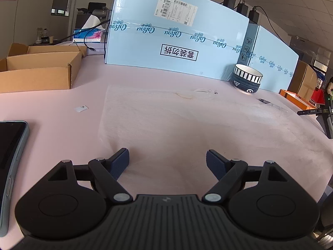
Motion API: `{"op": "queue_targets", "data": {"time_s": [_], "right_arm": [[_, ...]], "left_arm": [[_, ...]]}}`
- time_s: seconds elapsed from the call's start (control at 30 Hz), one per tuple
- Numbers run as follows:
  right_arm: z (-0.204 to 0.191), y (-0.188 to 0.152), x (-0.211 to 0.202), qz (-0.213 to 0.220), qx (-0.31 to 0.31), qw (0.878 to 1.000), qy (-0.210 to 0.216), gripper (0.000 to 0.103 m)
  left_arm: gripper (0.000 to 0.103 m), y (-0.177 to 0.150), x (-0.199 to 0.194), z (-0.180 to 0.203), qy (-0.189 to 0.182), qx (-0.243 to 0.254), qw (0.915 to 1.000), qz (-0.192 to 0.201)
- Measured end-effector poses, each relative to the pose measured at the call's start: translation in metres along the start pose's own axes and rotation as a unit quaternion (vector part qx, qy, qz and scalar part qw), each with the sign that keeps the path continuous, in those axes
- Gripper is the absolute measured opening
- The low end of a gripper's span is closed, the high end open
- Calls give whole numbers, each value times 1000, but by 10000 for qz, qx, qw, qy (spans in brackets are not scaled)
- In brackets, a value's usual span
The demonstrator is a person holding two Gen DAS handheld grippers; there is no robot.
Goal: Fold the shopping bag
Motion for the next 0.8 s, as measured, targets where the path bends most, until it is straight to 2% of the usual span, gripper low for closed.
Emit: {"op": "queue_targets", "data": {"time_s": [0.23,0.4,0.5,0.6,0.73,0.8], "right_arm": [[-2,-2,-2,262,84,9995,183,5],[-33,-2,15,158,-247,9973,668,5],[-63,-9,45,-217,-474,9916,1186,5],[-97,-25,81,-721,-702,9799,1721,5],[-143,-56,129,-1468,-955,9580,2269,5],[-163,-71,149,-1775,-1100,9480,2404,5]], "left_arm": [[80,1,0,1,37,3,10000,-12],[80,3,-1,-2,-90,-132,9999,-17],[80,4,-4,-9,-309,-325,9990,-8],[80,5,-8,-16,-465,-531,9975,-17],[80,2,-16,-18,-329,-521,9981,-16],[80,-1,-21,-19,-241,-506,9984,-13]]}}
Point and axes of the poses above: each gripper's, at about its wrist camera, not at the fingertips, and x roughly the way its jaws point, z to its right, y to its top, the point moved 4 cm from there along x, roughly the way its jaws point, and after that the axes turned 14 degrees about -z, right-handed, at the moved point
